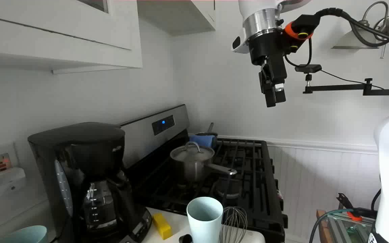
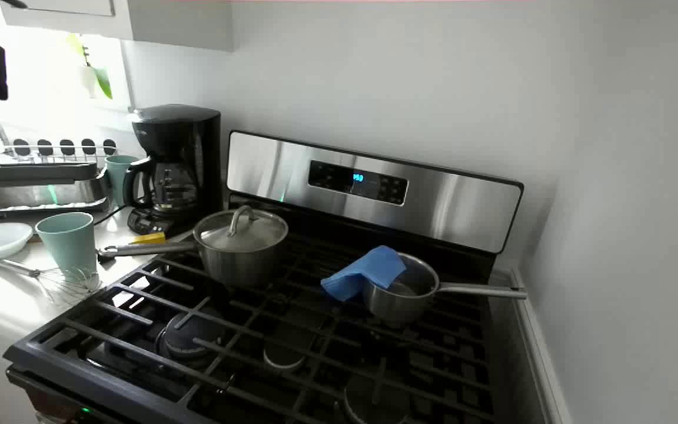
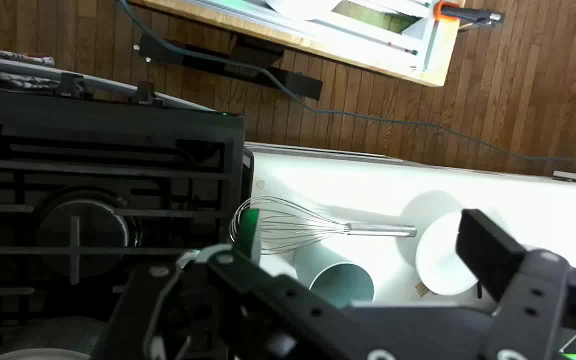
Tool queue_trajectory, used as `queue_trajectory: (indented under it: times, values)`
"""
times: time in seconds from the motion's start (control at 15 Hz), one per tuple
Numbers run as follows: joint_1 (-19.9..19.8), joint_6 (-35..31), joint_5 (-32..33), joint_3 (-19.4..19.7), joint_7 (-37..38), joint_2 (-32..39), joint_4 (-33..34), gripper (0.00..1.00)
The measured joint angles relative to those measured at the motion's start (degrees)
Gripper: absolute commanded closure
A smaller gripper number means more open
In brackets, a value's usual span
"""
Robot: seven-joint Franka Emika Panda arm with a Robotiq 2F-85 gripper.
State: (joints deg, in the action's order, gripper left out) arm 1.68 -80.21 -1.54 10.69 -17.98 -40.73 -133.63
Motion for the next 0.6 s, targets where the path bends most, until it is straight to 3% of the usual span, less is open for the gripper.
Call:
queue_trajectory:
  times: [0.47, 0.6]
  values:
    - [-0.12, -0.38, 0.07, -0.10, 0.25, 0.07, -0.01, 0.00]
    - [-0.74, -3.52, 1.65, -0.52, 1.62, 1.39, -0.20, 0.00]
